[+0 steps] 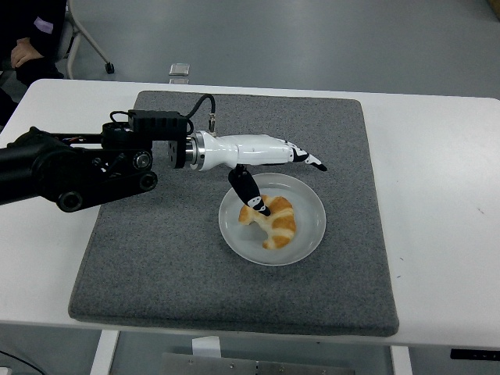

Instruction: Place the bread on the plate

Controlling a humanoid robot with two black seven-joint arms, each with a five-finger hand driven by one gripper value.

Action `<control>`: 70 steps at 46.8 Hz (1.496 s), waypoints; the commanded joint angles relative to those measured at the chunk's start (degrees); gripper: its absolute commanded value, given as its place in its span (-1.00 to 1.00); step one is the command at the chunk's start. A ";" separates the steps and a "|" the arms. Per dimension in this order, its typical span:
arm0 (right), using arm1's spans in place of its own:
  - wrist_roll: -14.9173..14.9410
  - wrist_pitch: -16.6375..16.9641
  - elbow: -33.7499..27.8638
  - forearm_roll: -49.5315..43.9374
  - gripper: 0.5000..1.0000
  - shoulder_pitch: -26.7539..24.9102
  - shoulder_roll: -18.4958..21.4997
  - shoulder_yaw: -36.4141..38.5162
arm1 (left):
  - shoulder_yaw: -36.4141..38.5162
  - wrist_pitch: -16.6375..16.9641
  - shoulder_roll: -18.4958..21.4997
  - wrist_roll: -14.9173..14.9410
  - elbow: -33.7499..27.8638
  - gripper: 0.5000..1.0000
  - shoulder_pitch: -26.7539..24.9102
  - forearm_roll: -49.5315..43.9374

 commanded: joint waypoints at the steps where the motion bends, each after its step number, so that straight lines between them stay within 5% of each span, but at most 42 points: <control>1: 0.00 0.01 0.00 0.03 0.72 0.00 0.00 0.03 | -1.41 0.09 0.38 0.09 0.01 0.98 0.00 -4.73; 14: 0.00 0.01 0.00 0.03 0.72 0.00 0.00 0.03 | -8.36 0.61 1.26 0.97 3.43 0.97 0.70 -23.09; 24: 0.00 0.01 0.00 -0.05 0.72 0.00 0.00 -0.06 | -8.54 5.18 2.58 3.08 8.00 0.98 0.17 -40.94; 33: 0.00 0.01 0.00 -0.05 0.72 0.00 0.00 0.03 | -9.59 5.27 4.86 6.51 10.99 0.98 0.00 -51.75; 46: 0.00 0.01 0.00 -0.05 0.73 0.00 0.00 -0.06 | -10.12 5.18 7.94 6.42 13.98 0.98 1.58 -64.67; 70: 0.00 0.01 0.00 -0.05 0.72 0.00 0.00 0.03 | -31.64 5.18 7.77 5.98 15.74 0.99 18.62 -71.45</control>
